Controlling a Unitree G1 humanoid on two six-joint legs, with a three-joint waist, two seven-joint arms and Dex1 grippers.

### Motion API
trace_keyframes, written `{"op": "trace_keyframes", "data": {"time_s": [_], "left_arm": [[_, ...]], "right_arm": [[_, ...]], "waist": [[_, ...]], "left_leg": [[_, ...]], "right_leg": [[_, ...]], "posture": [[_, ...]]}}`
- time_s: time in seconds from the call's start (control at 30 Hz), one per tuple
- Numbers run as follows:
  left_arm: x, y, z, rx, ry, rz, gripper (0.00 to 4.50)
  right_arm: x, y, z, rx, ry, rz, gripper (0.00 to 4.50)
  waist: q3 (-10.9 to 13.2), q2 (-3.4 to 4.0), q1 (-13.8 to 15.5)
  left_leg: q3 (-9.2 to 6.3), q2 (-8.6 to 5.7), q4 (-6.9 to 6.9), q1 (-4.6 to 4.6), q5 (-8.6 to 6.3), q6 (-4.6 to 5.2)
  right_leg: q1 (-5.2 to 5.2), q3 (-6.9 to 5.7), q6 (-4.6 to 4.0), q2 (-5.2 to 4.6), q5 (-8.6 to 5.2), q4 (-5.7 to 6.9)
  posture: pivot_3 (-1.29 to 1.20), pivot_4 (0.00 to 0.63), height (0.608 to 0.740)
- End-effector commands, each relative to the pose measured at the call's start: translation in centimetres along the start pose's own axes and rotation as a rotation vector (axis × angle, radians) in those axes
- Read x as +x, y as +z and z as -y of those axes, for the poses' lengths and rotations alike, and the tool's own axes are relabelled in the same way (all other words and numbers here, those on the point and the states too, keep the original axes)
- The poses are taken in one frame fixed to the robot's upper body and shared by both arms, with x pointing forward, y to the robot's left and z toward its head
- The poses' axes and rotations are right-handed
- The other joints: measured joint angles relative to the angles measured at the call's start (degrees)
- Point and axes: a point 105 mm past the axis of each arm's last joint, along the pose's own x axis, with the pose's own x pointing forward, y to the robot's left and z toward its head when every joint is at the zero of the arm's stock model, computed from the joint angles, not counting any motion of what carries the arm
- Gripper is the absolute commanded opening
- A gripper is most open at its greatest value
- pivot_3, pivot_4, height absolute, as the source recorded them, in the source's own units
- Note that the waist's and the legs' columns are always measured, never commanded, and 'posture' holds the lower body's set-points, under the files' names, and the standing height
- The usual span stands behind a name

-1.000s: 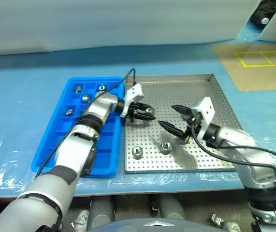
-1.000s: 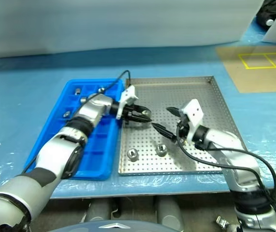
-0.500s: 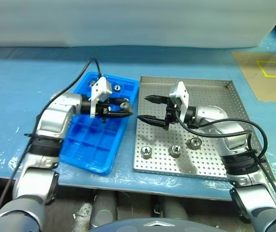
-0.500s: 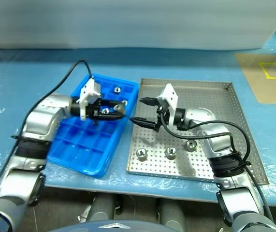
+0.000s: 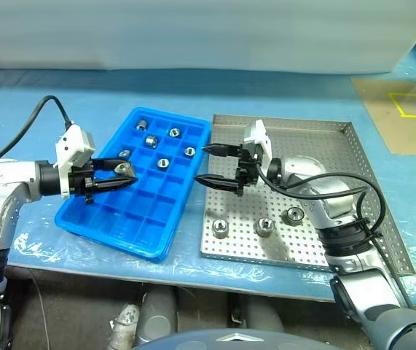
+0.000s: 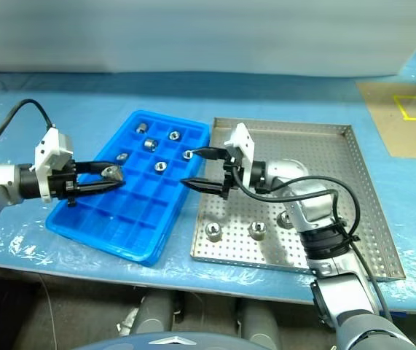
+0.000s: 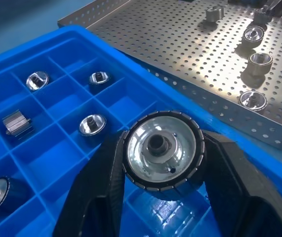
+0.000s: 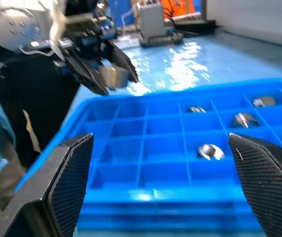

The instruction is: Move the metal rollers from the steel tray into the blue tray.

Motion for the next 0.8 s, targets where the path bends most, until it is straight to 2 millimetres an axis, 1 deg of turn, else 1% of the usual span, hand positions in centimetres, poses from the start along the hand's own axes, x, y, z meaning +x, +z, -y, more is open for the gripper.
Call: {"op": "trace_keyframes", "data": {"time_s": [0.03, 0.1, 0.23, 0.37, 0.43, 0.47, 0.5, 0.6, 0.7, 0.8], "left_arm": [[-1.1, 1.1, 0.0, 0.037, 0.044, 0.023, 1.90], [-1.9, 0.1, 0.3, 0.008, 0.063, -0.002, 1.90], [-3.2, -2.2, 0.9, -0.029, 0.103, -0.075, 1.90], [-4.6, -4.1, 0.0, -0.078, 0.229, -0.098, 1.90], [-5.0, -4.8, -0.9, -0.109, 0.341, -0.075, 1.90], [-5.2, -5.3, -1.2, -0.115, 0.391, -0.079, 1.90], [-5.2, -5.8, -1.1, -0.131, 0.413, -0.078, 1.90], [-5.1, -6.4, -0.7, -0.168, 0.443, -0.056, 1.90], [-5.0, -7.4, -0.7, -0.195, 0.475, -0.058, 1.90], [-4.7, -8.0, -1.8, -0.185, 0.548, -0.045, 1.90]], "right_arm": [[1.1, 0.3, -0.7, -0.011, 0.076, 0.009, 4.50], [1.5, 0.3, -0.9, -0.016, 0.108, -0.002, 4.50], [1.7, 0.2, -0.8, -0.014, 0.124, -0.007, 4.50], [1.9, 0.0, -0.8, -0.010, 0.134, -0.009, 4.50], [2.1, -0.2, -0.8, -0.010, 0.132, -0.013, 4.50], [2.1, -0.3, -0.7, -0.011, 0.131, -0.015, 4.50], [2.1, -0.4, -0.7, -0.011, 0.128, -0.018, 4.50], [1.9, -0.6, -0.5, -0.013, 0.119, -0.027, 4.50], [1.7, -0.8, -0.4, -0.013, 0.112, -0.033, 4.50], [1.6, -1.0, -0.2, -0.016, 0.100, -0.041, 4.50]], "waist": [[0.00, -0.01, 0.01], [0.00, -0.01, -0.14], [0.00, -0.02, -0.05], [0.00, -0.06, 0.77], [-0.01, -0.05, 1.24], [-0.01, -0.05, 1.35], [-0.01, -0.06, 1.50], [-0.02, -0.12, 1.81], [-0.05, -0.17, 2.24], [-0.05, -0.17, 2.68]], "left_leg": [[0.00, 0.00, 0.00, -0.01, 0.00, 0.00], [0.00, 0.00, 0.00, -0.04, 0.00, 0.00], [-0.02, 0.00, -0.02, -0.12, -0.01, 0.01], [-0.05, 0.02, -0.02, -0.09, 0.00, -0.01], [-0.05, 0.02, -0.02, -0.05, 0.01, -0.02], [-0.05, 0.02, -0.02, -0.04, 0.01, -0.03], [-0.05, 0.01, -0.01, -0.03, 0.01, -0.04], [-0.06, 0.02, 0.00, -0.06, 0.02, -0.04], [-0.07, 0.03, 0.00, -0.06, 0.02, -0.04], [-0.08, 0.03, 0.02, -0.03, 0.03, -0.06]], "right_leg": [[0.00, -0.01, 0.00, 0.00, 0.00, 0.00], [-0.03, -0.01, 0.00, 0.00, 0.00, -0.01], [-0.10, -0.02, -0.01, 0.01, -0.01, -0.04], [-0.09, -0.04, -0.01, 0.01, -0.01, 0.00], [-0.08, -0.02, -0.01, 0.01, -0.01, 0.02], [-0.07, -0.02, -0.01, 0.00, -0.01, 0.04], [-0.07, -0.02, -0.01, 0.00, -0.01, 0.06], [-0.07, -0.02, -0.01, 0.00, -0.01, 0.05], [-0.08, -0.03, -0.01, 0.01, -0.01, 0.07], [-0.07, -0.02, -0.01, 0.01, -0.01, 0.11]], "posture": [[0.20, 0.150, 0.740], [0.21, 0.150, 0.740], [0.24, 0.150, 0.740], [0.26, 0.150, 0.740], [0.28, 0.150, 0.740], [0.28, 0.150, 0.740], [0.28, 0.150, 0.740], [0.28, 0.150, 0.740], [0.29, 0.150, 0.740], [0.28, 0.150, 0.740]]}}
